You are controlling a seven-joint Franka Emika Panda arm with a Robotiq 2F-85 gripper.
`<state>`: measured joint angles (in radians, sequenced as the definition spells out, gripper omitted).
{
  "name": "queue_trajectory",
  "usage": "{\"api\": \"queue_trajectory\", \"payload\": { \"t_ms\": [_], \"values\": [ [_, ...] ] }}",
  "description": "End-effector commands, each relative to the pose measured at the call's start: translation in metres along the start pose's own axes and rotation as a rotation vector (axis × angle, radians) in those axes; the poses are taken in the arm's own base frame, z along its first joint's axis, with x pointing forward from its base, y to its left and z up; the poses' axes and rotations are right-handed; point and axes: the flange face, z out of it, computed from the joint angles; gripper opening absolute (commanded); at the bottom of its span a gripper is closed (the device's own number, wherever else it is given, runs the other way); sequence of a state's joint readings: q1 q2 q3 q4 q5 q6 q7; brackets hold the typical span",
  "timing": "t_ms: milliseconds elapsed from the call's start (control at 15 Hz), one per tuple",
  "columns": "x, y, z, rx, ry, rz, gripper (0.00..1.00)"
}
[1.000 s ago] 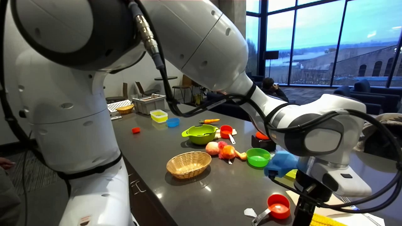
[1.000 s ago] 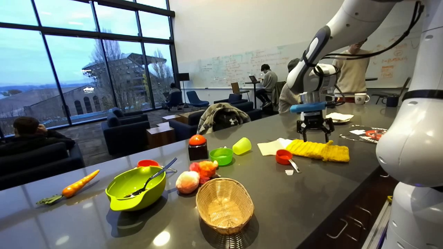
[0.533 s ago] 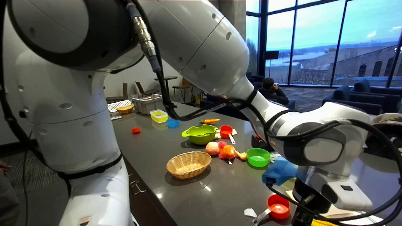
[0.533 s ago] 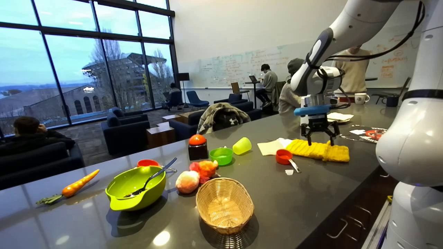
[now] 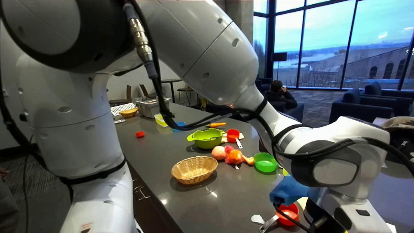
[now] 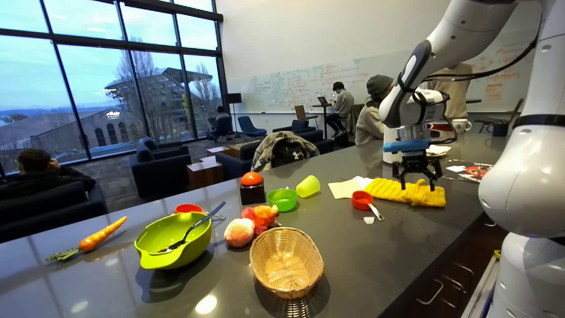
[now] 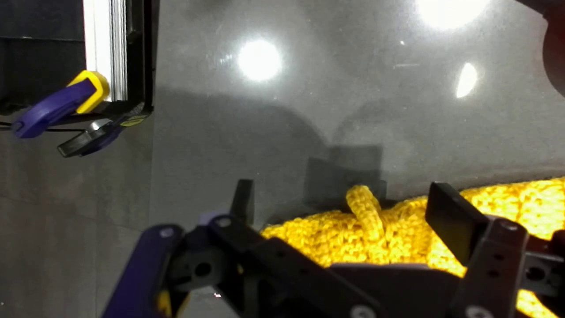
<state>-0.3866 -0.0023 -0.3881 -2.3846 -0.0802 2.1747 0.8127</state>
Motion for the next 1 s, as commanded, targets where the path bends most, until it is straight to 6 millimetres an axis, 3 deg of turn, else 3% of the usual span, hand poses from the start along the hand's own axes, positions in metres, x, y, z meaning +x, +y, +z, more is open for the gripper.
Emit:
{"api": "queue_trajectory", "payload": {
  "t_ms": [0,867,933],
  "values": [
    [0.007,0.003,0.004,0.015,0.027,0.018,1.00],
    [0.013,-0.018,0.034,0.036,0.067,-0.008,1.00],
    [0.014,-0.018,0.036,0.036,0.068,-0.006,0.91]
  ]
}}
